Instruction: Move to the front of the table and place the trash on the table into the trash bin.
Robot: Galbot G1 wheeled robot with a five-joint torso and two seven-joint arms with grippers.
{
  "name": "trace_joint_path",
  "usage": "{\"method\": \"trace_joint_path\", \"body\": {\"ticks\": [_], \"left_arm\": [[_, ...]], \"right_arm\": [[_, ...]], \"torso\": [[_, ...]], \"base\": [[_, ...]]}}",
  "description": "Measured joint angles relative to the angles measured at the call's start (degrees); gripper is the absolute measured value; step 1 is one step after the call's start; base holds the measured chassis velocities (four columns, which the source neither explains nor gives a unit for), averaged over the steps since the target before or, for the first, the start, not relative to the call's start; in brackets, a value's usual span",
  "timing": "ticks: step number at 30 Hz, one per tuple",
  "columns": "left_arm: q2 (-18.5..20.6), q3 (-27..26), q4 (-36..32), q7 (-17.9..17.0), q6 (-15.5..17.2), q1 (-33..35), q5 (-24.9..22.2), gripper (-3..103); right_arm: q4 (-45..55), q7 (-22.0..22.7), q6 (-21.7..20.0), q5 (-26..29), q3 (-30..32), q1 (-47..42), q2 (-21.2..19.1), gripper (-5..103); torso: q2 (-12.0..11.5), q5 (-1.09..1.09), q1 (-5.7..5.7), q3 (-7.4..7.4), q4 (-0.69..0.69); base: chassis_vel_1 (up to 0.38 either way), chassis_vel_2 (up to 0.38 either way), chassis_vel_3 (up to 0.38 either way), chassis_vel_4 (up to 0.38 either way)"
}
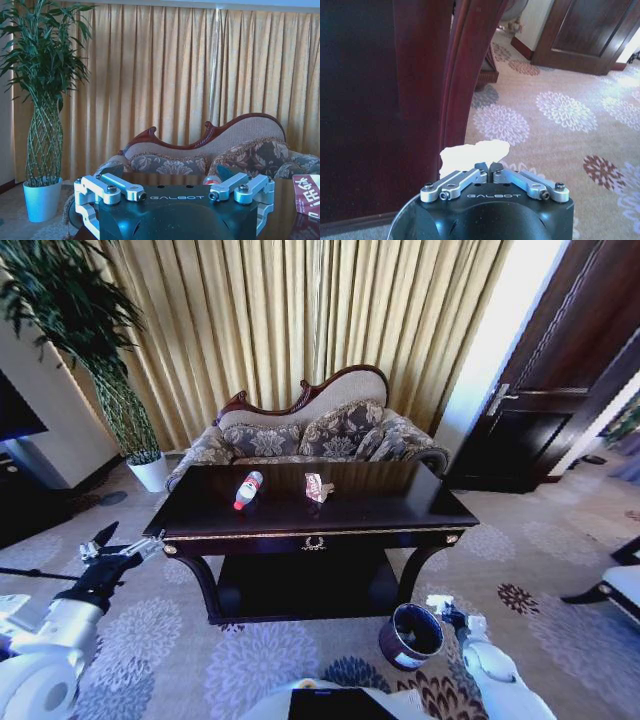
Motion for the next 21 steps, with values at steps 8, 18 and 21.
{"method": "trace_joint_path", "body": {"ticks": [8,18,21], "left_arm": [[-0.06,0.46,0.0,0.26,-0.04,-0.19,0.1,100],[0.26,0.41,0.0,0.36,-0.03,-0.5,0.11,100],[0.2,0.44,0.0,0.36,-0.03,-0.48,0.11,100]], "right_arm": [[0.15,0.26,0.44,0.13,-0.17,0.08,0.73,30],[0.73,0.25,1.62,0.84,0.11,-0.35,0.57,68],[1.02,0.25,1.63,0.96,0.17,-0.53,0.63,73]], "torso": [[0.01,-0.02,-0.01,0.0,0.0],[0.0,-0.01,-0.01,-0.01,0.0],[0.01,-0.01,-0.01,-0.01,0.01]], "base": [[0.0,0.0,0.0,0.0],[0.0,0.0,0.0,0.0],[0.0,0.0,0.0,0.0]]}}
